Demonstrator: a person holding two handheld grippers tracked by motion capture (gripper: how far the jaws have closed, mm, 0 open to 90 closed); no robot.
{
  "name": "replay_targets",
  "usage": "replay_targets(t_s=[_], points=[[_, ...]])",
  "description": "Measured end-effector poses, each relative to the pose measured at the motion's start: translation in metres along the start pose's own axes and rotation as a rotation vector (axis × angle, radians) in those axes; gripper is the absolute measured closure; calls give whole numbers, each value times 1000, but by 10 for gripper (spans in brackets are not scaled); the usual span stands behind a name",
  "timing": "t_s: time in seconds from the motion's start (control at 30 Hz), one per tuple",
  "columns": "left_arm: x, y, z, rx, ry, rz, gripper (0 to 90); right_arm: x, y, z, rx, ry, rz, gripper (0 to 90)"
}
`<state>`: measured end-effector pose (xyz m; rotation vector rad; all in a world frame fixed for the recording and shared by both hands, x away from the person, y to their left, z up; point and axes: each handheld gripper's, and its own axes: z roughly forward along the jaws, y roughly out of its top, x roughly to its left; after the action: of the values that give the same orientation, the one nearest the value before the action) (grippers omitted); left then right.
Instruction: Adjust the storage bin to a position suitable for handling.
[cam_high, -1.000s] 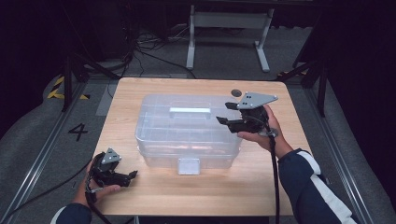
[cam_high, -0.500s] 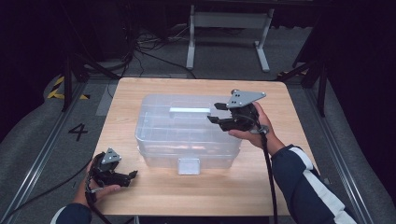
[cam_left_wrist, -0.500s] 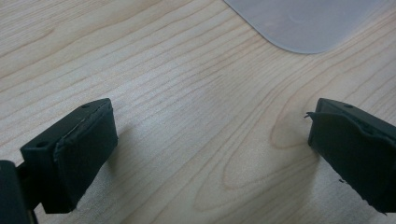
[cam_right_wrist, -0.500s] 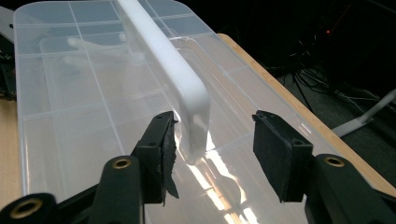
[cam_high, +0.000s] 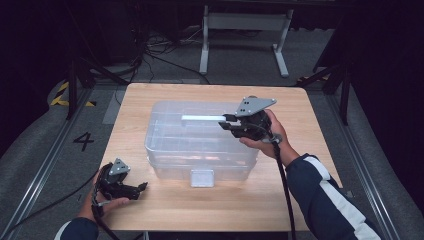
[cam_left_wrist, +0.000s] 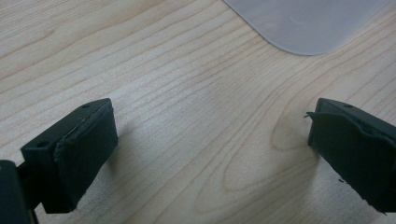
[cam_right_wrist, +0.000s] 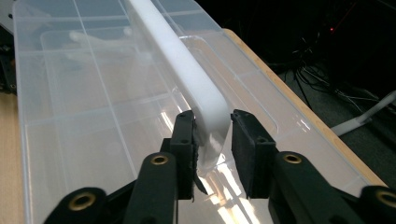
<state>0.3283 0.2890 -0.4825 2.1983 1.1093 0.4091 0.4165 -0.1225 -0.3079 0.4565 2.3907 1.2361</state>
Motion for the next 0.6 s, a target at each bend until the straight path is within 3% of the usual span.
replay_targets(t_s=[0.1,0.27,0.3,0.43,0.6], points=[[0,0,-1,0,0,5,35,2,2,2,3,-8,-10,754],[-1,3,-4,-3,-2,-10,177,0,4,2,11,1,-7,756],[-3,5,-5,5,-19,3,193,-1,4,2,13,3,-7,757],[-7,9,-8,-4,-13,19,210,-2,5,2,12,8,-1,756],[-12,20,-29,-95,-16,30,227,-4,8,1,17,6,6,753]])
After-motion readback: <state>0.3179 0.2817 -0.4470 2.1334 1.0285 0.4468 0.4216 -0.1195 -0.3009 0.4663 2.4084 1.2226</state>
